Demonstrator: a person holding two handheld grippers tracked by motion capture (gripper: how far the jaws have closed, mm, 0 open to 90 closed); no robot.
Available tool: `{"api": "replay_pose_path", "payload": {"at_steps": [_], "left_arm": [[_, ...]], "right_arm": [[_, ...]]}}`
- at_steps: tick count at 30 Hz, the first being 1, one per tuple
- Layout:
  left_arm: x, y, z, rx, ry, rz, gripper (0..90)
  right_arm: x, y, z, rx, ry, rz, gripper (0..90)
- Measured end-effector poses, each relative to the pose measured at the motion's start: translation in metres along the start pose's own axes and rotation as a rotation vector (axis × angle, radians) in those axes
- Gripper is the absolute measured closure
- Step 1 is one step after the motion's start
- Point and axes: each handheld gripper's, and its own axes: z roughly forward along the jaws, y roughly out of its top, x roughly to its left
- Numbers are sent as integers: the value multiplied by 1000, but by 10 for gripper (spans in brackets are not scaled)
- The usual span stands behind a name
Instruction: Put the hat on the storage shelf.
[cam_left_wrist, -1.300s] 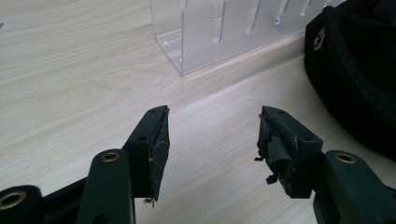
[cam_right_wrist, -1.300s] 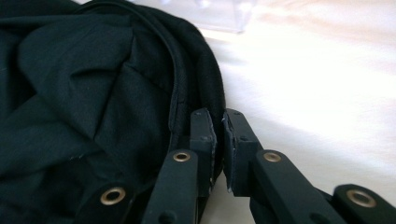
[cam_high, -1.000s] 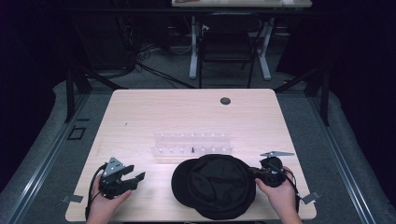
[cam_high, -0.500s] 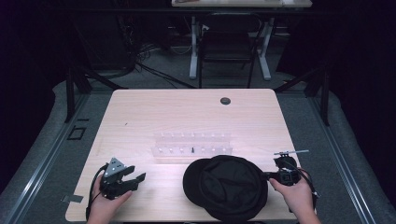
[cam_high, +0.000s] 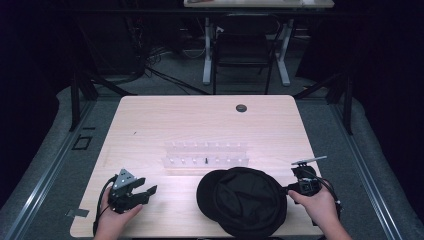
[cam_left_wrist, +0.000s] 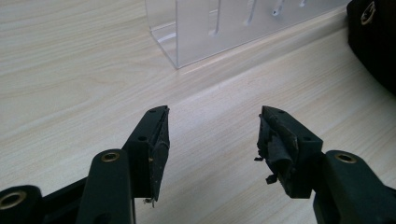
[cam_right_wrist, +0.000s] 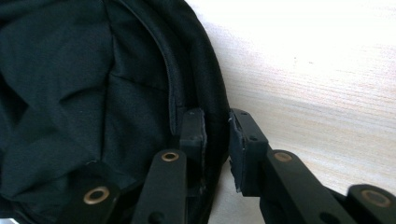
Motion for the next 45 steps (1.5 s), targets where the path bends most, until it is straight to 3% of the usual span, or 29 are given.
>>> {"api": "replay_pose_path", "payload": {"at_steps": [6,12,14,19,22,24,28,30,36,39,42,45], "left_arm": [[0,-1,-1,-1,5,0,437],[0,-1,0,4,1,0,437],[0,-1,0,8,1,0,437],[0,-1,1,7,-2,-3,437],[0,-1,2,7,-3,1,437],[0,-1,2,8,-3,0,437],[-1,-1,2,13,-3,0,437],[-1,-1,3,14,-4,3,437],[0,-1,3,16,-4,5,437],[-1,-1,3,15,-3,3,437],[-1,-1,3,16,-3,4,437],[0,-1,3,15,-5,4,437]], "right_arm": [[-1,8,6,53,-11,6,722],[-11,17,13,159,21,22,652],[-11,16,15,145,27,42,652],[-15,21,18,216,31,19,669],[-14,22,21,214,35,33,668],[-14,24,21,246,23,11,675],[-11,26,24,240,18,24,693],[-11,29,23,275,16,-7,690],[-7,31,24,283,-9,0,667],[-7,33,24,299,-10,-17,688],[-6,34,25,324,20,-25,782],[-6,35,24,338,33,-32,806]]}}
